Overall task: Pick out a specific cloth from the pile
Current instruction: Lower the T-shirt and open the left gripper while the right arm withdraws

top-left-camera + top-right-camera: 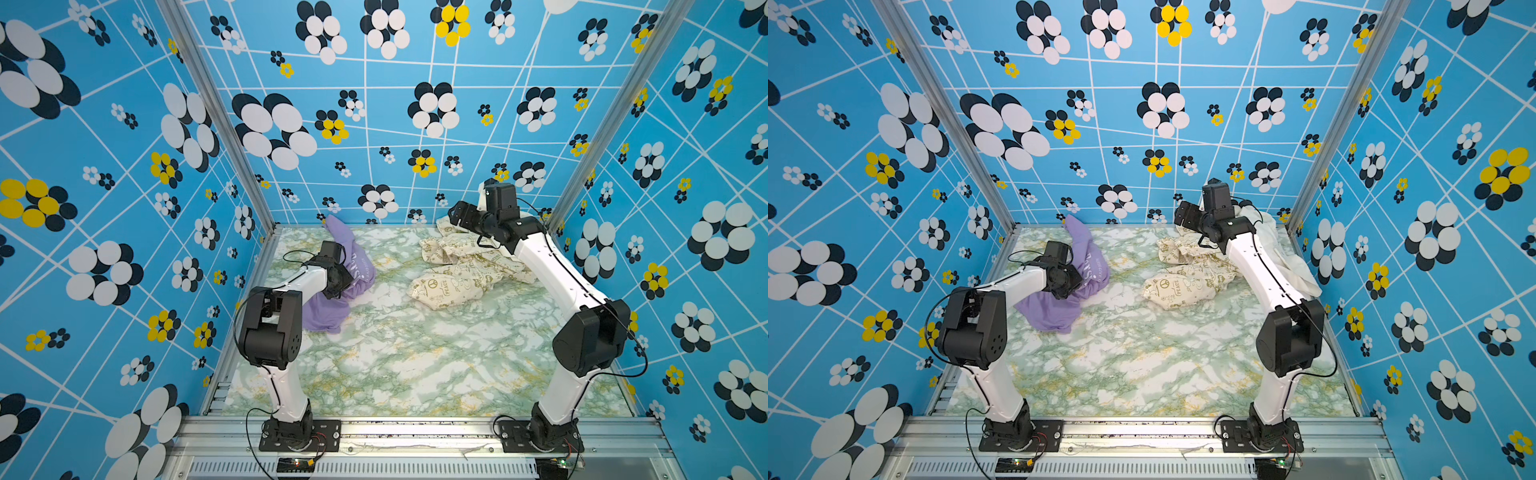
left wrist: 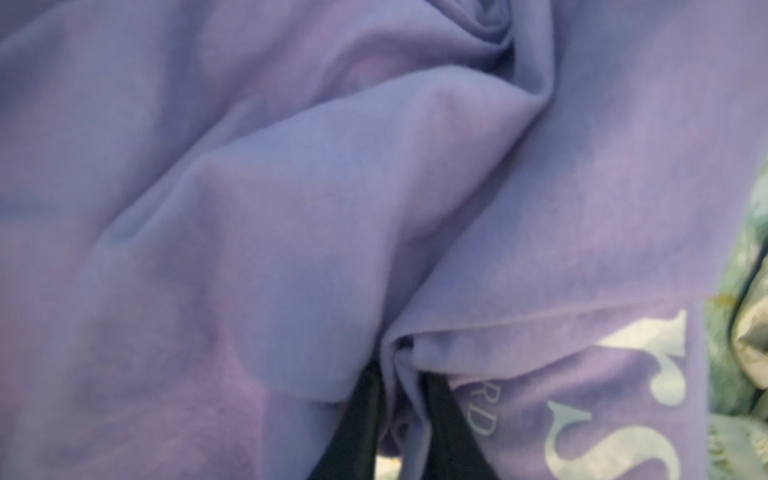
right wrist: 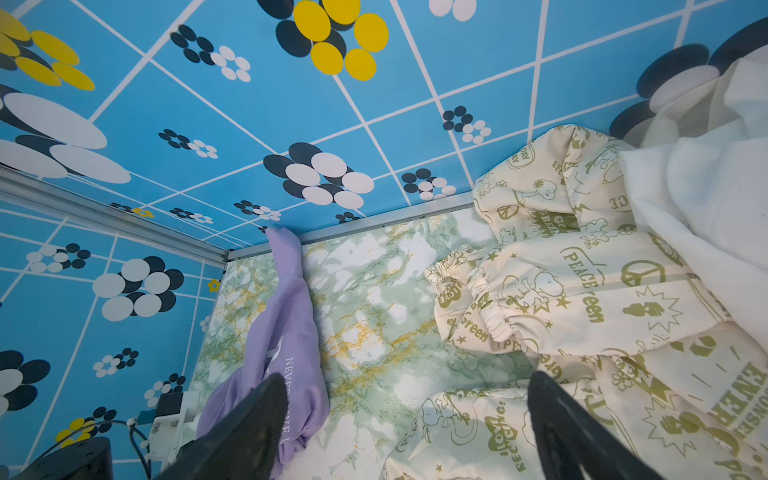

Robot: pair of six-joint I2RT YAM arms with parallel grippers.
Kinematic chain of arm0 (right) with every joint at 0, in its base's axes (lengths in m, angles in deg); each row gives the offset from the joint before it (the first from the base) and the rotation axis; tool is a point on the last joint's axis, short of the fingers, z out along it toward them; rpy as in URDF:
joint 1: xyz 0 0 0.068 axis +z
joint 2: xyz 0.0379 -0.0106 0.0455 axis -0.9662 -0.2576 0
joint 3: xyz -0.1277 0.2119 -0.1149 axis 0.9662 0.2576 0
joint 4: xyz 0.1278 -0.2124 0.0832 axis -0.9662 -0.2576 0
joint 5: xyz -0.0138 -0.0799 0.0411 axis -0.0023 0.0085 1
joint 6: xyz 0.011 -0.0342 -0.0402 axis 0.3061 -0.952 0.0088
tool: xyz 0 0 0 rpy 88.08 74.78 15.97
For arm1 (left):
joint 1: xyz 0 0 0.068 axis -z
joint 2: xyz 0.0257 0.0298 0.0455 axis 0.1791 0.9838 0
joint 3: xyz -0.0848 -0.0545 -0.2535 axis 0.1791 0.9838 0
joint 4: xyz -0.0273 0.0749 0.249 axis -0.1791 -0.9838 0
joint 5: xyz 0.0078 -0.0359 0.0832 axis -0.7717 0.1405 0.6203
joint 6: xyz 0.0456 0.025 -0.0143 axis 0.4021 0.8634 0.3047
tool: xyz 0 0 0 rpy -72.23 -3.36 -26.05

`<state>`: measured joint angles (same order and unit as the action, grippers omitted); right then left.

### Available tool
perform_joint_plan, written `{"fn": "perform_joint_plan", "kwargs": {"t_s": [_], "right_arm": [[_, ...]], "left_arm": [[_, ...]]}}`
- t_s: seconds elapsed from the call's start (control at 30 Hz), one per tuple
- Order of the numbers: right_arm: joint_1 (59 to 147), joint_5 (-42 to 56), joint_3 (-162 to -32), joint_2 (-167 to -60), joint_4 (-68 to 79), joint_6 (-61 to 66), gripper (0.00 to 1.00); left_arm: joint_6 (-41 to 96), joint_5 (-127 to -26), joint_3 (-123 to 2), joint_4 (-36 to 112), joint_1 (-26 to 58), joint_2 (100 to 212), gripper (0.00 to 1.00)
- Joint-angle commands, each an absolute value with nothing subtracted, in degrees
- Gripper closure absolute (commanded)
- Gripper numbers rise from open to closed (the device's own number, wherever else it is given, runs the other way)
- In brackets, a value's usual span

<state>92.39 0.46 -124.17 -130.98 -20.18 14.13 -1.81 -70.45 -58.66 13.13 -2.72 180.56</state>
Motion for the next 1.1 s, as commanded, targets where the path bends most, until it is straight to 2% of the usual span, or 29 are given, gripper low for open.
{"fn": "perform_joint_plan", "kwargs": {"t_s": [0.0, 0.13, 0.23, 0.4, 0.57, 0.87, 1.07], "right_arm": [[92.0, 1.4, -126.1, -131.5, -21.3, 13.9, 0.07], [92.0, 0.9, -125.2, -130.5, -21.3, 12.6, 0.06], [92.1, 0.8, -123.8, -129.2, -20.0, 11.0, 0.05], [91.7, -0.7, -121.1, -126.3, -17.1, 8.6, 0.02], [90.8, -5.2, -114.1, -120.7, -11.8, 4.7, 0.01], [86.6, -18.8, -89.6, -107.3, -2.8, -2.6, 0.01], [83.7, -25.1, -73.8, -101.3, 2.0, -7.5, 0.01]], "left_arm": [[-1.7, -70.9, -61.4, 10.7, -3.3, 180.2, 0.61], [-1.6, -68.2, -62.4, 13.2, -3.8, 175.7, 0.39], [0.5, -66.3, -63.7, 15.7, -3.7, 172.9, 0.30], [6.6, -62.6, -63.9, 20.1, -3.6, 168.2, 0.22], [17.8, -54.1, -55.8, 31.3, -2.1, 159.7, 0.01], [29.3, -44.9, -34.9, 45.3, -2.3, 147.0, 0.01], [31.7, -45.2, -21.4, 53.1, -4.6, 142.1, 0.01]]}}
